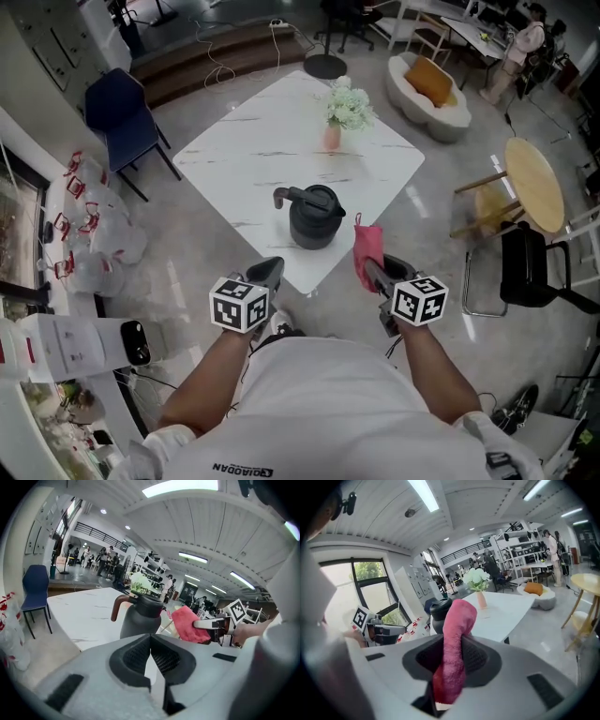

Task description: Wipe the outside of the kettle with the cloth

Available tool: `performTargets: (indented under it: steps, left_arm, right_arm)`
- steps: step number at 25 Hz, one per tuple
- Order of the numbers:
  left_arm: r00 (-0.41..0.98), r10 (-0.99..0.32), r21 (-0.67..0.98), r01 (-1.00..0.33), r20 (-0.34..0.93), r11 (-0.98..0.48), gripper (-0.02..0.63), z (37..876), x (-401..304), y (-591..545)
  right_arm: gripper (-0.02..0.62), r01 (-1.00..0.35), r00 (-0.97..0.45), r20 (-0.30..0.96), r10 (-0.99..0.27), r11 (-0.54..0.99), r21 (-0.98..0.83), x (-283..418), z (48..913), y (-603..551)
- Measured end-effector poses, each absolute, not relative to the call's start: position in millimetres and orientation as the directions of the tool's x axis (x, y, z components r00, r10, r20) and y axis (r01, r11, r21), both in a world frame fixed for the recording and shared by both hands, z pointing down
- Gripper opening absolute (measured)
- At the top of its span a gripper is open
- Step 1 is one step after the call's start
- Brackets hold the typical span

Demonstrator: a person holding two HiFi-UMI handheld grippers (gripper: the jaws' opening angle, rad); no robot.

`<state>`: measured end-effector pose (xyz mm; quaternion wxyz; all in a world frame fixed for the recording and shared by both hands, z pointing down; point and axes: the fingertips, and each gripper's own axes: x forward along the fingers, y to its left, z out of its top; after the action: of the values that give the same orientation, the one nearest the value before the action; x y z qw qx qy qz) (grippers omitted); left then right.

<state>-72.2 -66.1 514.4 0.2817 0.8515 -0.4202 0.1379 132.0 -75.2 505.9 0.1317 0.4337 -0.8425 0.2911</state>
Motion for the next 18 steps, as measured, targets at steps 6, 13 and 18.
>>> performTargets:
  steps: [6,13,18]
  left_arm:
    - [0.572,-0.677,0.258,-0.818,0.463,-0.514,0.000,498.6,-46.3,-33.6]
    - [0.589,-0.670,0.296,-0.807,0.451,-0.511,0.000,493.2,-28.1,-0.8]
    - [0.555,-0.704,0.269,-0.832,0.444,-0.486,0.000,485.0,-26.4,14.2]
  right_arm:
    - [0.106,-0.785,-0.618,0.425,-0.662,0.491,-0.377,142.1,496.0,-47.8]
    - [0.103,-0.753,-0.656,0.394,-0.644,0.520,-0.404,144.6,494.8,-16.8]
    - [0.101,-0.728,-0.684,0.360,-0.634,0.561,-0.394,139.9,487.4,-1.4]
